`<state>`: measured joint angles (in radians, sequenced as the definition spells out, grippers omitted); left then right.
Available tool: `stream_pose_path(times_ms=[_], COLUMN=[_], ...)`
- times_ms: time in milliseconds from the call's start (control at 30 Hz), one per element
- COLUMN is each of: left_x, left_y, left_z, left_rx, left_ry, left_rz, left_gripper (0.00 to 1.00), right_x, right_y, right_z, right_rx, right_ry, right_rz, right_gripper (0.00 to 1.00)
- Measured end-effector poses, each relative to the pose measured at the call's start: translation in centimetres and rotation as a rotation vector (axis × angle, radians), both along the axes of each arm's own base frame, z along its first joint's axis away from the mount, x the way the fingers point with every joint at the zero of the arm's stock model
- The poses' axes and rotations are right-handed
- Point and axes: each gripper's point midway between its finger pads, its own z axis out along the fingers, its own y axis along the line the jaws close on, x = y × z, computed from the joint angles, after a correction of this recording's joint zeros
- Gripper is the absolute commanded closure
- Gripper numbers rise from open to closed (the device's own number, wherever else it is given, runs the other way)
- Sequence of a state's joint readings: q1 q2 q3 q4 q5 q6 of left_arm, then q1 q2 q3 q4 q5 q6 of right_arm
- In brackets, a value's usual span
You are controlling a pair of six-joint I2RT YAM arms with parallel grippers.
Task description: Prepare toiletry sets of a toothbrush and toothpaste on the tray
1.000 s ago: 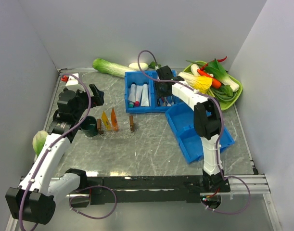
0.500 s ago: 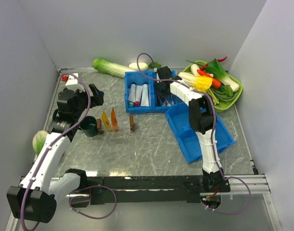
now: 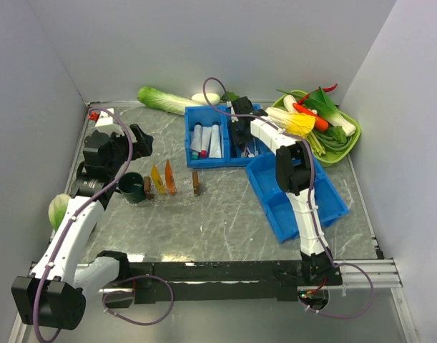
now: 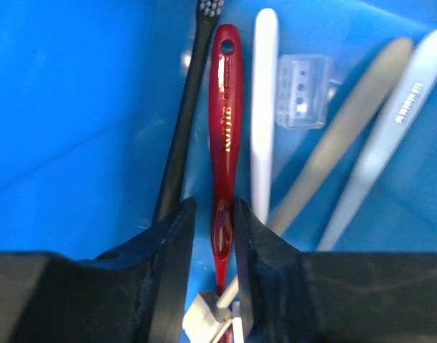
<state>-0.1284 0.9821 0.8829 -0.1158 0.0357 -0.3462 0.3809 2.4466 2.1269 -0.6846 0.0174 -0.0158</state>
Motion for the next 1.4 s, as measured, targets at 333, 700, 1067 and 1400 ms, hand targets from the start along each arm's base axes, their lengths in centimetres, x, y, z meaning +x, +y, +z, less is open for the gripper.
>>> stream_pose_path(times_ms=[333,700,1067,1400], left_x=[0.0,0.0,-0.2,-0.3], left_y=[-0.1,-0.5,-1.3,-2.1], left_z=[-0.1,0.0,0.1,0.5], left_rx=[-0.014,-0.019,-0.029,-0.037], left_ry=[0.007,0.003,0.001,-0.018], left_rz=[-0.007,-0.03,-0.079,-0.125], left_gripper=[0.03,0.03,0.02,0.02], right_x=[0.0,-0.9,-0.2,-1.2], right_y=[0.1,-1.0,-0.6,-0.2], right_z=[0.0,3.2,11.5,13.3], right_rx=[0.014,0.007,0.101,0.168], right_ry=[-0.007,-0.103,-0.292,-0.328], right_rz=[0.01,0.0,-0.021,-0.016], right_gripper=[1.0,1.0,1.0,1.0])
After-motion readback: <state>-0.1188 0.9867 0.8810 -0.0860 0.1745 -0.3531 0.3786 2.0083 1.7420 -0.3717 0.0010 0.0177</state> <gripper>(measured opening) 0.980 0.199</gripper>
